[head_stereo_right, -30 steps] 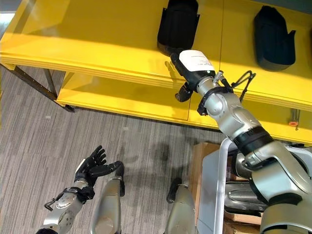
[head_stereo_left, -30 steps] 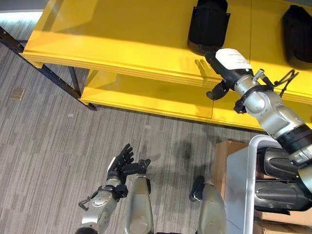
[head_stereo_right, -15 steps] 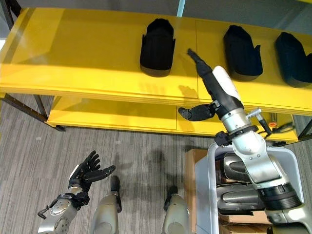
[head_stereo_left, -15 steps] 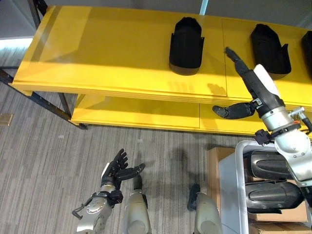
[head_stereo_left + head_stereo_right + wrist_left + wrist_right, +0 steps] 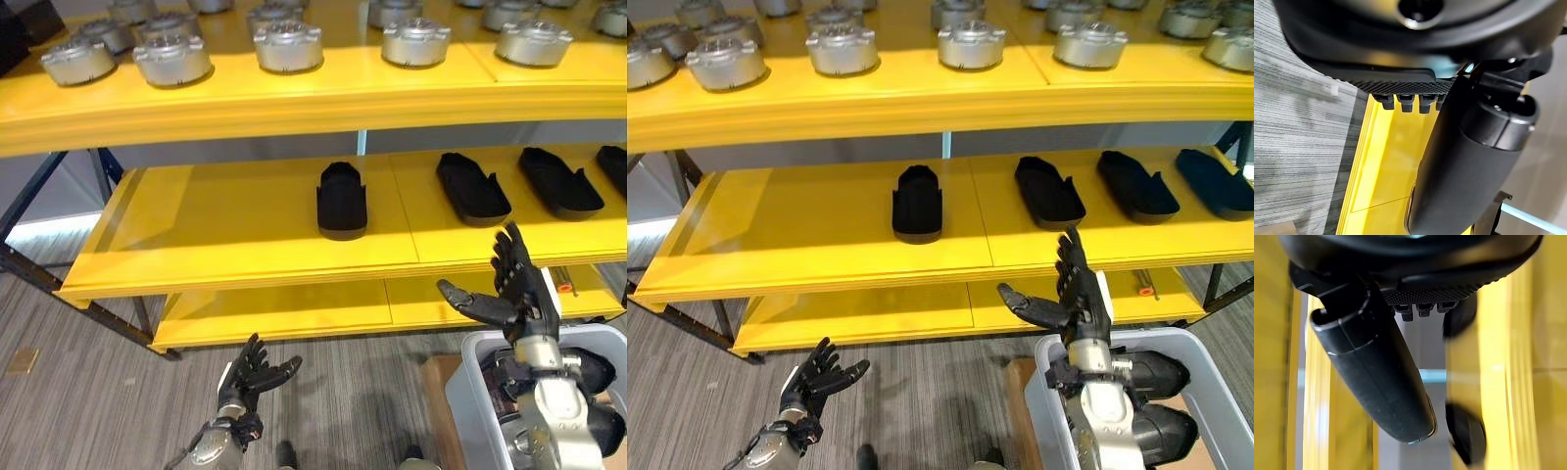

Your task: Move parts from the plastic box to the shelf.

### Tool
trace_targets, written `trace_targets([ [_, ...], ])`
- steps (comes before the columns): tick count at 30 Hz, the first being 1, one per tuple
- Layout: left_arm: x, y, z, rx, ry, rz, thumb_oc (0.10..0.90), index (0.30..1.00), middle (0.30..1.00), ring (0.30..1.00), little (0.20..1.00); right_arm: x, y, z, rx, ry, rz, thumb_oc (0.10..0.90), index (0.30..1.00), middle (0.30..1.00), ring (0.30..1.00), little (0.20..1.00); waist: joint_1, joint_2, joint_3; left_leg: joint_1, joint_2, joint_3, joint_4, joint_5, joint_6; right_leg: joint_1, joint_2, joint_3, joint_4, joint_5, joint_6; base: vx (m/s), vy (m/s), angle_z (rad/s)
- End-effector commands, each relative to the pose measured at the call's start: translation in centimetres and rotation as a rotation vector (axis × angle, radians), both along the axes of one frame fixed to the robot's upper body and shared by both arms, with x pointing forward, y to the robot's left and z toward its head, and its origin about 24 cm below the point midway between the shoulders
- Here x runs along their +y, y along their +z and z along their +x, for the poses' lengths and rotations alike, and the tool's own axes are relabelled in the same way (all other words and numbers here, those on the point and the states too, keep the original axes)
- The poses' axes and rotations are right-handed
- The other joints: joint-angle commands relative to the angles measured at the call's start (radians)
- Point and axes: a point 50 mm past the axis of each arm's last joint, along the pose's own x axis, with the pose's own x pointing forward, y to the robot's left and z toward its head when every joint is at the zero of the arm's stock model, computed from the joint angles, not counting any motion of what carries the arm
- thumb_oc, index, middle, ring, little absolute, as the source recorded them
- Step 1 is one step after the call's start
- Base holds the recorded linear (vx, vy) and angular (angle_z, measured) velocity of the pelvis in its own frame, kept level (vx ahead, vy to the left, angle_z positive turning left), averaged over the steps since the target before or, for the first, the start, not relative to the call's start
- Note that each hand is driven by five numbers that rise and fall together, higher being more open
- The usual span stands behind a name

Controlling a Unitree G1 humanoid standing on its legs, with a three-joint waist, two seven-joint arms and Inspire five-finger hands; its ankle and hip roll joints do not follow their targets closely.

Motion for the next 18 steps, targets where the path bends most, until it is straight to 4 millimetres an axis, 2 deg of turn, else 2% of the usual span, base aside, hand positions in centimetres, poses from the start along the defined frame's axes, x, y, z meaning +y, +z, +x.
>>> trace_targets([
  [1,2.1,3.7,2.7,-0.213,0.043,0.090,0.900,1.000,1.000,1.000,1.000,-1.2,7.0,0.6,-0.401,-0.083,-0.037,0.900,1.000,1.000,1.000,1.000,-0.008,-0.029,-0.019,0.001,0.013,-0.004,0.087,-0.126,0.051,-0.047,-0.023,0.036,0.019,0.037,0.006,0.03,0.182,-0.16],
  [2,2.2,3.8,2.7,-0.216,0.034,0.102,0.900,1.000,1.000,1.000,1.000,-2.0,7.1,0.2,-0.397,-0.135,-0.058,0.900,1.000,1.000,1.000,1.000,-0.014,-0.031,-0.017,0.001,-0.005,-0.007,0.112,-0.151,0.064,-0.047,-0.039,0.047,0.033,0.045,0.015,0.02,0.209,-0.11],
  [5,2.2,3.9,2.8,-0.219,0.022,0.116,0.900,1.000,1.000,1.000,1.000,-2.6,6.9,0.0,-0.406,-0.168,-0.010,0.900,1.000,1.000,1.000,1.000,-0.025,-0.040,-0.010,-0.007,-0.023,-0.006,0.145,-0.177,0.077,-0.055,-0.057,0.065,0.055,0.060,0.021,0.00,0.134,-0.01],
  [7,2.3,4.1,3.2,-0.227,-0.006,0.137,0.900,1.000,1.000,1.000,1.000,-3.5,6.9,-0.8,-0.406,-0.225,-0.016,0.900,1.000,1.000,1.000,1.000,-0.040,-0.047,0.000,-0.033,-0.039,-0.012,0.191,-0.200,0.088,-0.059,-0.073,0.075,0.071,0.080,0.028,-0.02,0.170,0.01],
  [11,2.5,5.0,4.5,-0.257,-0.043,0.190,0.900,1.000,1.000,1.000,1.000,-4.1,5.8,-1.6,-0.400,-0.287,0.073,0.900,1.000,1.000,1.000,1.000,-0.074,-0.054,0.020,-0.074,-0.074,-0.004,0.219,-0.221,0.106,-0.095,-0.106,0.096,0.073,0.177,0.043,-0.09,0.196,0.10],
  [12,3.2,5.7,4.9,-0.282,-0.018,0.217,0.900,1.000,1.000,1.000,1.000,-3.8,6.1,-1.1,-0.409,-0.276,0.073,0.900,1.000,1.000,1.000,1.000,-0.072,-0.052,0.042,-0.079,-0.070,0.051,0.217,-0.225,0.115,-0.159,-0.118,0.057,0.071,0.235,0.045,-0.22,0.248,-0.20],
  [14,3.7,6.2,5.0,-0.303,0.008,0.221,0.900,1.000,1.000,1.000,1.000,-3.3,6.1,-0.4,-0.412,-0.237,0.098,0.900,1.000,1.000,1.000,1.000,-0.046,-0.032,0.057,-0.068,-0.057,0.101,0.206,-0.246,0.120,-0.165,-0.131,-0.064,0.123,0.181,0.041,-0.11,0.245,-0.97],
  [16,4.0,6.2,4.9,-0.300,0.038,0.211,0.900,1.000,1.000,1.000,1.000,-2.8,5.9,0.2,-0.395,-0.201,0.091,0.900,1.000,1.000,1.000,1.000,-0.034,-0.023,0.065,-0.050,-0.053,0.154,0.181,-0.237,0.132,-0.164,-0.123,-0.146,0.196,0.108,0.021,-0.03,0.182,-2.18],
  [18,4.1,6.2,4.8,-0.299,0.051,0.207,0.900,1.000,1.000,1.000,1.000,-2.5,5.9,0.4,-0.388,-0.183,0.084,0.900,1.000,1.000,1.000,1.000,-0.027,-0.025,0.065,-0.037,-0.055,0.173,0.167,-0.233,0.132,-0.162,-0.112,-0.154,0.208,0.082,0.013,-0.02,0.054,-0.99],
])
